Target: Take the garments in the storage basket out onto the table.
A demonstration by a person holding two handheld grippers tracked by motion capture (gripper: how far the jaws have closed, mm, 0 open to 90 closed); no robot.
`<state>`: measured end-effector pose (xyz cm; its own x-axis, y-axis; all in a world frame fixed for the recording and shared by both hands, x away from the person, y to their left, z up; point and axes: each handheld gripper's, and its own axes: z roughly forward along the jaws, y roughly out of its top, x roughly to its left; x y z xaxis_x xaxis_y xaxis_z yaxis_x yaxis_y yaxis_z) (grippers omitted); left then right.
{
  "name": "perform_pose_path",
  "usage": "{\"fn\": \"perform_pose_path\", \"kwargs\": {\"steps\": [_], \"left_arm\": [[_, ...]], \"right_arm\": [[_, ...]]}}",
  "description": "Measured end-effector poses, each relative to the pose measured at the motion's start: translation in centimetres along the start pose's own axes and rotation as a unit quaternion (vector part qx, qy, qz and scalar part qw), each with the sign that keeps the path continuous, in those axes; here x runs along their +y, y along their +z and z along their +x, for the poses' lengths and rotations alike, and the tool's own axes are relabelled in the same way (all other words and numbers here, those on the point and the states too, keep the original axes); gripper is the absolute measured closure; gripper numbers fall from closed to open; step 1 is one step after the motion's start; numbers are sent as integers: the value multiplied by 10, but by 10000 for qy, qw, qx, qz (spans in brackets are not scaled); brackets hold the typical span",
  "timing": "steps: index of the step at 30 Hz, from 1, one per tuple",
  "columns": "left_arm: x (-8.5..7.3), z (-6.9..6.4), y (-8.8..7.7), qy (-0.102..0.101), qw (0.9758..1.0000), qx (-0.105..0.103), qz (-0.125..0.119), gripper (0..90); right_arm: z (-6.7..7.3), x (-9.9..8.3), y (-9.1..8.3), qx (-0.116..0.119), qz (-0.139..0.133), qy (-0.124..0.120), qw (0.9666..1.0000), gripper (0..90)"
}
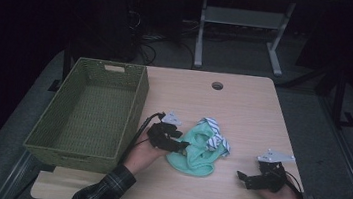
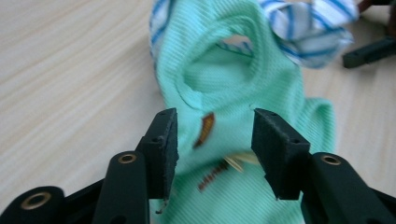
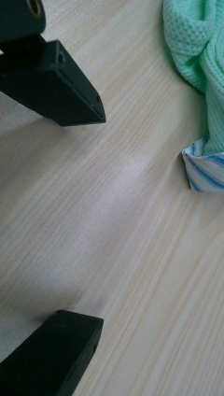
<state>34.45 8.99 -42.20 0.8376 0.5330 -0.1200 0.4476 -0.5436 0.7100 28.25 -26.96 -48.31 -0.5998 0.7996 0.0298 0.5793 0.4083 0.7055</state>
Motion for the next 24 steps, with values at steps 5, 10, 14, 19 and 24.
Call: {"fn": "perform_pose_path", "kwargs": {"steps": [5,10,14,19,24], "left_arm": [[-11,-11,-7,132,9999,-42,87,607],[-22,-19,-9,135,9996,-129,195,743],[-27,-23,-6,244,9992,-129,292,871],[-33,-29,4,309,9982,-141,488,896],[-40,-31,15,375,9963,-189,746,896]], "right_arm": [[0,0,0,5,-1,10,10000,33],[0,0,0,3,-4,11,10000,33],[0,0,0,3,-5,12,10000,34],[0,0,0,3,-2,17,10000,34],[0,0,0,-13,-21,17,10000,49]]}}
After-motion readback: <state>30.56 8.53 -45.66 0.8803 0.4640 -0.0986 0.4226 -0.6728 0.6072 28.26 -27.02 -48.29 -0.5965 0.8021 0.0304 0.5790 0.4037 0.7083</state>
